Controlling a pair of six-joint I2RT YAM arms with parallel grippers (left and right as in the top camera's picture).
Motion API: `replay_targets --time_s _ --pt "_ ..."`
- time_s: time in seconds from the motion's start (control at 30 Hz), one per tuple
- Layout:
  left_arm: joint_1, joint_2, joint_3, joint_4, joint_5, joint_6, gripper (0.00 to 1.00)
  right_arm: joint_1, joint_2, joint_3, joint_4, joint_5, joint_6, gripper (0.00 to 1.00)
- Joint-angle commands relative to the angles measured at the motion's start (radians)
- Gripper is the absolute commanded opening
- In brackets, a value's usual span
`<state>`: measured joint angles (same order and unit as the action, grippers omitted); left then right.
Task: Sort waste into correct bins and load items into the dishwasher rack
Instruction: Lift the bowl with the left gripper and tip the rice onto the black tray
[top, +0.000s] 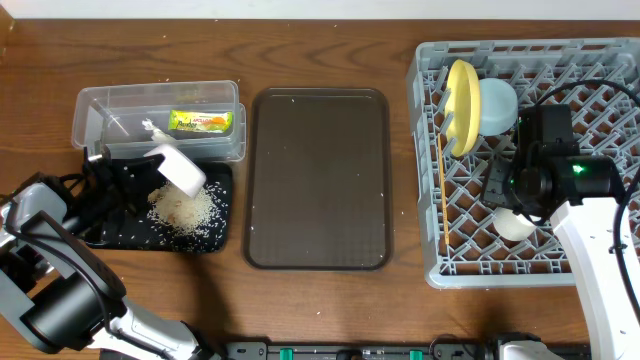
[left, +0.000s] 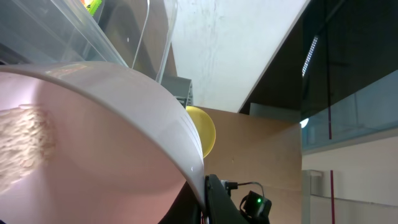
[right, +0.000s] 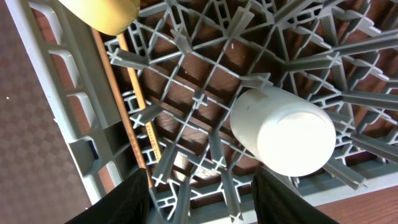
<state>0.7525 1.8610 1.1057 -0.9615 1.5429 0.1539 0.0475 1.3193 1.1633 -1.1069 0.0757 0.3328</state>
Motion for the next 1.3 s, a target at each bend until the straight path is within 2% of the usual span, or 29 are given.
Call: replay_targets --time_s 0.0,0.4,0.5,0.6,0.7,0.77,0.9,0.97,1.0,1.07,1.17,1.23,1.27 --pt "0.004 0.004 -0.002 -0.002 0.031 0.002 0.06 -0.01 0.003 -0.002 -0.001 0.003 0.003 0.52" --pt "0.004 0.004 -0.002 -0.002 0.03 0.002 0.06 -0.01 0.003 -0.002 -0.001 0.003 0.003 0.52" --pt "0.004 0.004 -0.002 0.027 -0.044 -0.003 0.06 -0.01 0.003 -0.002 -0.001 0.003 0.003 0.52" --pt "0.004 0.004 -0.002 0.036 -0.124 -0.066 0.06 -0.01 0.003 -0.002 -0.001 0.003 0.003 0.52" --pt "0.004 0.004 -0.002 0.035 -0.095 -0.069 0.06 -0.01 0.003 -0.002 -0.001 0.003 0.003 0.52" --pt "0.001 0.003 -0.002 0.021 0.031 0.003 0.06 -0.01 0.003 -0.002 -0.001 0.003 0.003 0.52" --pt "-0.003 -0.005 0.002 0.026 -0.003 0.037 0.06 -0.01 0.003 -0.002 -0.004 0.003 0.002 0.52" --pt "0.0 -0.005 0.002 0.037 -0.045 -0.018 0.06 -0.01 0.003 -0.002 -0.005 0.003 0.002 0.52" --pt "0.0 -0.005 0.002 0.035 -0.038 -0.036 0.06 -0.01 0.003 -0.002 -0.005 0.003 0.002 0.52" --pt "-0.003 -0.007 0.003 0.017 0.03 -0.001 0.06 -0.01 0.003 -0.002 -0.005 0.003 0.002 0.52" --pt "0.0 -0.01 0.003 0.029 0.01 0.02 0.06 -0.01 0.003 -0.002 -0.005 0.003 0.002 0.52" --pt "0.004 -0.009 0.002 0.035 -0.047 -0.05 0.06 -0.01 0.003 -0.002 -0.005 0.003 0.002 0.52" --pt "0.004 -0.01 0.002 0.029 -0.02 -0.048 0.06 -0.01 0.003 -0.002 -0.005 0.003 0.002 0.52"
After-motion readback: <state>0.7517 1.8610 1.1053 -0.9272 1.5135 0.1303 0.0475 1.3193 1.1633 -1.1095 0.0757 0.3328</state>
